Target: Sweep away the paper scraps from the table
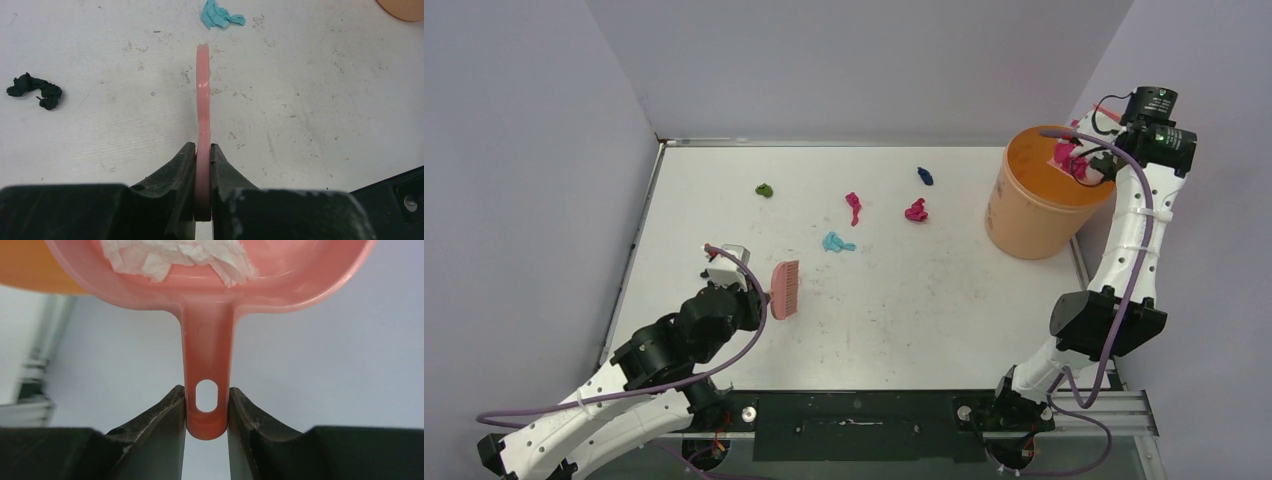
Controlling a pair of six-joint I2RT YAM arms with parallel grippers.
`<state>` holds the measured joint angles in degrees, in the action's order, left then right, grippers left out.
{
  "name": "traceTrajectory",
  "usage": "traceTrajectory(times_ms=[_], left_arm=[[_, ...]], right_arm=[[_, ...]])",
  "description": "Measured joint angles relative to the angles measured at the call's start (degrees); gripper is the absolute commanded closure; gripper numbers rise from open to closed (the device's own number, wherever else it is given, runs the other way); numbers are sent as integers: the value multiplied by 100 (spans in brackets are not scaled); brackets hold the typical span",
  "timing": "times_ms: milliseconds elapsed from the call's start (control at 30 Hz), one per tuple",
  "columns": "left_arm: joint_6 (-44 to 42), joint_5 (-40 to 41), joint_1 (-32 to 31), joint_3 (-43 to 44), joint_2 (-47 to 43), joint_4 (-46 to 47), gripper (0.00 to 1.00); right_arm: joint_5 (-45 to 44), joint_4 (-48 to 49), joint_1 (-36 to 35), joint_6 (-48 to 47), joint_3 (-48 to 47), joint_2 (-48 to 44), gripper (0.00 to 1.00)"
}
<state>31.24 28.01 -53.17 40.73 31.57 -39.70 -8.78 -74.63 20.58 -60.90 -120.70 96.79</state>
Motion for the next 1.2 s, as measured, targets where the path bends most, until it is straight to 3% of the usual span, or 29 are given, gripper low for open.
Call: traceTrajectory(times_ms=[100,267,433,900,1200], left_arm=[[0,2,0,0,2,0,100],[0,4,0,0,24,-17,100],[0,4,0,0,-20,-28,100],[2,20,0,0,-63,-35,100],[4,160,0,0,-66,-61,100]], right_arm=[[-942,516,-136,-1014,313,-94,91],[-1891,2168,-415,-2896,1974,-883,93],[-2382,2922,-704,-3766,2658,-1239,94],[-2551,3139,-778,-3842,2564,-1241,95],[-2107,3036,-662,-3193,2380,-1263,95]])
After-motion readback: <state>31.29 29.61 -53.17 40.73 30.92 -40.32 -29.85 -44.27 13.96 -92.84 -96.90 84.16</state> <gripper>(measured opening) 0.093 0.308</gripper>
